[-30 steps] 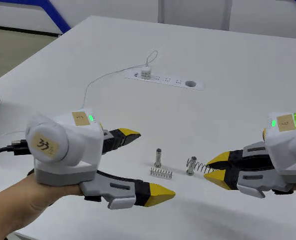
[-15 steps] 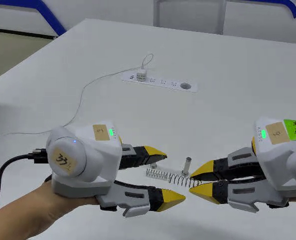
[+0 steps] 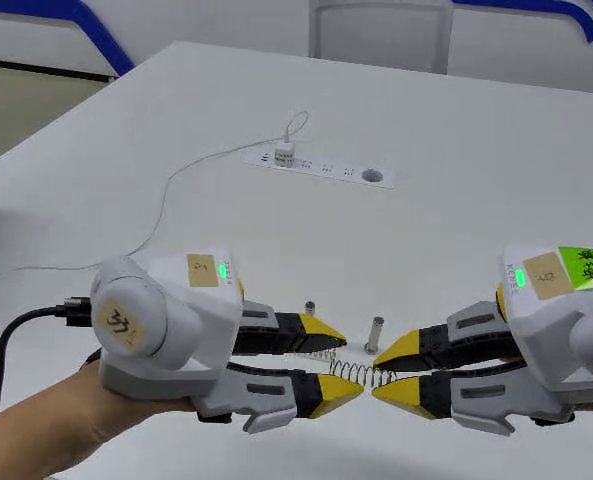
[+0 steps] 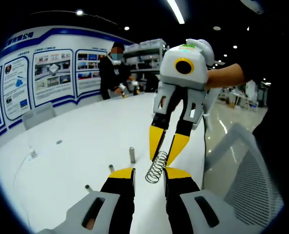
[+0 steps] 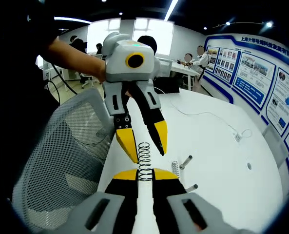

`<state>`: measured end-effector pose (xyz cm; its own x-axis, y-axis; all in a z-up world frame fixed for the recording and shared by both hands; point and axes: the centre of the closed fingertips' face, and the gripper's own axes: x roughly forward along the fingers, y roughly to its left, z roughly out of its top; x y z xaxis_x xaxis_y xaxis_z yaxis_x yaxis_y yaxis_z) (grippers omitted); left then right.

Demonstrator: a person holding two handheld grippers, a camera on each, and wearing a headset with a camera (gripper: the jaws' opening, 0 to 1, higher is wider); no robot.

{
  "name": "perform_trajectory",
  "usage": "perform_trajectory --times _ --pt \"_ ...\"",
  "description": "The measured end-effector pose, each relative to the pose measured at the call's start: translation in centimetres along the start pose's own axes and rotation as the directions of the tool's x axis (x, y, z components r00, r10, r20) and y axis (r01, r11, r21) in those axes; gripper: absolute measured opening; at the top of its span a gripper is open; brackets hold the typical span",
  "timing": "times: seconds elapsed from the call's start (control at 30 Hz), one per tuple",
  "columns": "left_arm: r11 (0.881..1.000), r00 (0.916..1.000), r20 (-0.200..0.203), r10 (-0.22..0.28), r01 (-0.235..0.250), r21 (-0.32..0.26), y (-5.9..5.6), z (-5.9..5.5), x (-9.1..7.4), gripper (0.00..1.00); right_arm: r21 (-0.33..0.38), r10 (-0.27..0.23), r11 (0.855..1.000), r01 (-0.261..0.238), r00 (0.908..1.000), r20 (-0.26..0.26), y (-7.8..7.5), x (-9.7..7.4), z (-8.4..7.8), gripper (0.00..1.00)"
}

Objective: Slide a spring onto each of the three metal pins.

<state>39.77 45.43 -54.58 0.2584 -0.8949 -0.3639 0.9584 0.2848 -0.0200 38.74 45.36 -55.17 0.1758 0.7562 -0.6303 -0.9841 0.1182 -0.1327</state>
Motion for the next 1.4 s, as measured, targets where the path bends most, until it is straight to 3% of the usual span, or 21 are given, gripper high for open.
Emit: perform_trajectory --times 0.17,0.67,0.73,0.77,0.83,1.03,1.4 --pt "1.000 0.9996 -0.005 -0.030 0.030 0.007 -0.7 0.0 0.2 0.15 0.004 0.002 1.000 -0.002 1.0000 0.006 0.0 -0.1 0.1 0.11" --pt "0.997 0.9995 -0.012 -0.028 0.029 0.070 -0.9 0.1 0.2 0.11 -0.009 0.007 1.000 -0.007 0.9998 0.019 0.0 -0.2 0.2 0.12" --pt "0.996 0.9990 -0.011 -0.044 0.045 0.071 -1.2 0.2 0.1 0.10 -0.006 -0.002 1.000 0.003 0.9997 0.024 -0.2 -0.2 0.2 0.14" --pt "0.997 0.9993 -0.009 -0.036 0.037 0.070 -1.1 0.2 0.1 0.10 -0.019 -0.028 0.999 0.028 0.9996 0.010 -0.8 -0.3 0.0 0.19" --pt "0.997 0.9994 -0.006 -0.034 0.034 0.076 -0.9 0.4 0.2 0.10 -0.024 -0.002 1.000 0.002 1.0000 0.002 -0.3 -0.3 -0.2 0.18" --pt "0.996 0.9988 -0.004 -0.048 0.048 0.078 -1.1 0.5 0.2 0.10 0.001 -0.011 1.000 0.011 0.9998 0.018 -0.5 -0.2 -0.3 0.14" --pt "0.991 0.9979 -0.026 -0.060 0.063 0.117 -1.3 0.1 0.1 0.10 0.017 0.035 0.999 -0.035 0.9992 0.017 0.1 -0.3 -0.2 0.11"
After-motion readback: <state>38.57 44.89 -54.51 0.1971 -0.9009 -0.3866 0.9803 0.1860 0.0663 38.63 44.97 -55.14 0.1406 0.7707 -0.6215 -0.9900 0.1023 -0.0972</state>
